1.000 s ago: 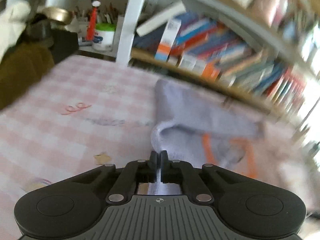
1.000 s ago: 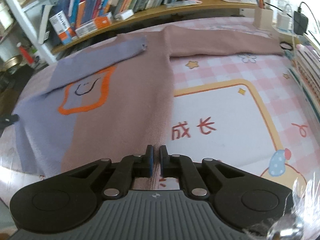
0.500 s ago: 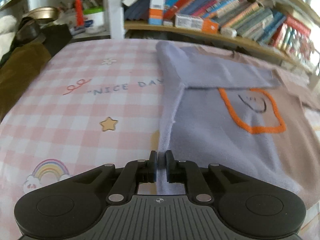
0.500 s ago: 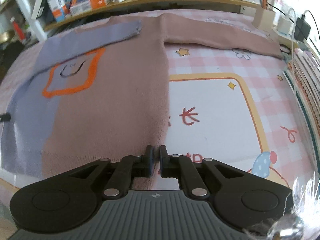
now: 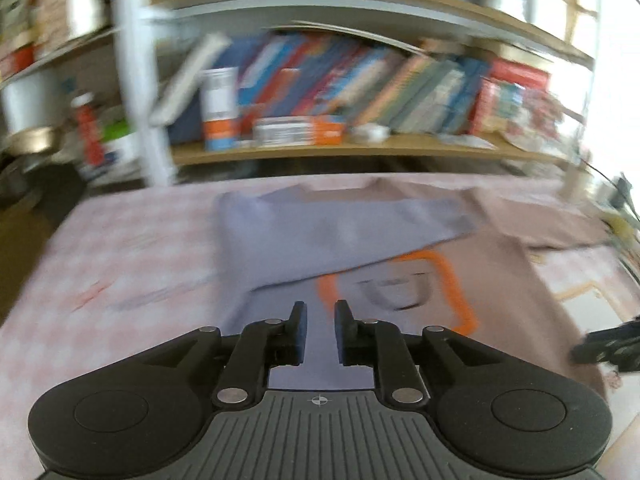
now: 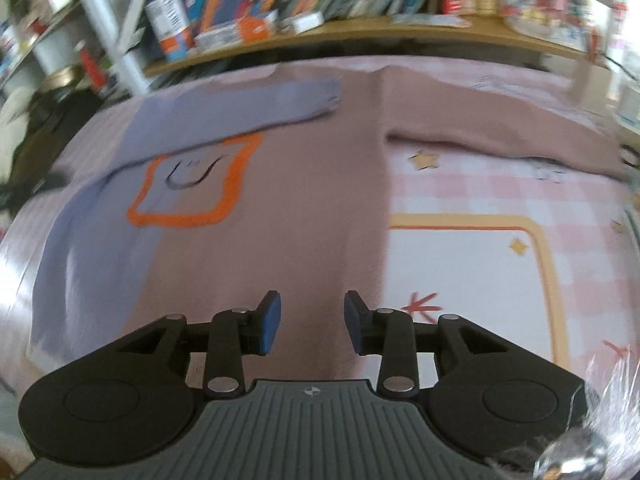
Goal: Fold clothes
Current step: 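Grasp the lavender sleeve cuff with the left gripper and lift it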
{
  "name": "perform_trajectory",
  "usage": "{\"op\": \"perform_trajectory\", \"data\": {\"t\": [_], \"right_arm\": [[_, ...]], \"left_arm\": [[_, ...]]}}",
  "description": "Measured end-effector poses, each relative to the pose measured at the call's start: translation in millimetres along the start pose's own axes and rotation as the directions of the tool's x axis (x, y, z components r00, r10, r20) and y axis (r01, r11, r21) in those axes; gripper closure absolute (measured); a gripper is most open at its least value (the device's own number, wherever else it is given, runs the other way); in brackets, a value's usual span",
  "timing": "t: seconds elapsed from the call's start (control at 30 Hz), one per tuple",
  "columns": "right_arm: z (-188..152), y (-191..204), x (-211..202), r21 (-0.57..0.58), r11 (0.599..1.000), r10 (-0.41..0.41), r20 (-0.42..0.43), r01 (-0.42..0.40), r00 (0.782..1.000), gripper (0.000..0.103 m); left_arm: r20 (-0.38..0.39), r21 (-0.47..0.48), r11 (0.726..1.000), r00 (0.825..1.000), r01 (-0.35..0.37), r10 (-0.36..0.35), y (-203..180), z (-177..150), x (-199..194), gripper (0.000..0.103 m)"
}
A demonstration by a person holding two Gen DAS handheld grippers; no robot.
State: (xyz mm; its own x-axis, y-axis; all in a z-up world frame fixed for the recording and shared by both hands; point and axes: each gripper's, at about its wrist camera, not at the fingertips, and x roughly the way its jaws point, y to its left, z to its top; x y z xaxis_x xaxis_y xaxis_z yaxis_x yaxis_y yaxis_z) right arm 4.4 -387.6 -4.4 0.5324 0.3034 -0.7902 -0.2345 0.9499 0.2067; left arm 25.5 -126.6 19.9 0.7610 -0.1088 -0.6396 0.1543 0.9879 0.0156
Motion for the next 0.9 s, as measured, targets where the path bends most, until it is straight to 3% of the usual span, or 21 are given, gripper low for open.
{"op": "perform_trajectory", "data": {"t": [0.2,0.37,0.4,0.53,0.7,0.83,0.9], "right_arm": [[-1,7,13,-0.121,0.992,0.036,-0.041,-0.041,0.998,0.069],[2,8,17,-0.159,0.985,0.063,-0.050,-0.070,0.997,0.065],[1,8,17,-0.158,0.985,0.070,-0.048,-0.076,0.996,0.062],[-4,10,15,-0.165,0.983,0.080,-0.029,-0.084,0.996,0.055],[-6,7,14,-0.155,0.983,0.101,-0.019,-0.103,0.995,0.054],[-5,5,14,-0.137,0.985,0.108,-0.016,-0.109,0.994,0.054],[-4,5,14,-0.129,0.986,0.108,-0.015,-0.109,0.994,0.054]], "left_arm": [[-0.047,0.163,0.979,0.992,0.119,-0.113,-71,32,69,0.086],[-0.074,0.281,0.940,0.981,0.194,-0.180,-120,53,117,0.084],[-0.078,0.301,0.934,0.981,0.193,-0.178,-127,55,125,0.079],[-0.074,0.338,0.931,0.990,0.136,-0.118,-148,60,158,0.076],[-0.093,0.373,0.922,0.993,0.108,-0.079,-160,55,183,0.076],[-0.064,0.394,0.916,0.996,0.076,-0.056,-159,56,187,0.074],[-0.061,0.387,0.921,0.998,0.046,-0.024,-153,58,189,0.098]]}}
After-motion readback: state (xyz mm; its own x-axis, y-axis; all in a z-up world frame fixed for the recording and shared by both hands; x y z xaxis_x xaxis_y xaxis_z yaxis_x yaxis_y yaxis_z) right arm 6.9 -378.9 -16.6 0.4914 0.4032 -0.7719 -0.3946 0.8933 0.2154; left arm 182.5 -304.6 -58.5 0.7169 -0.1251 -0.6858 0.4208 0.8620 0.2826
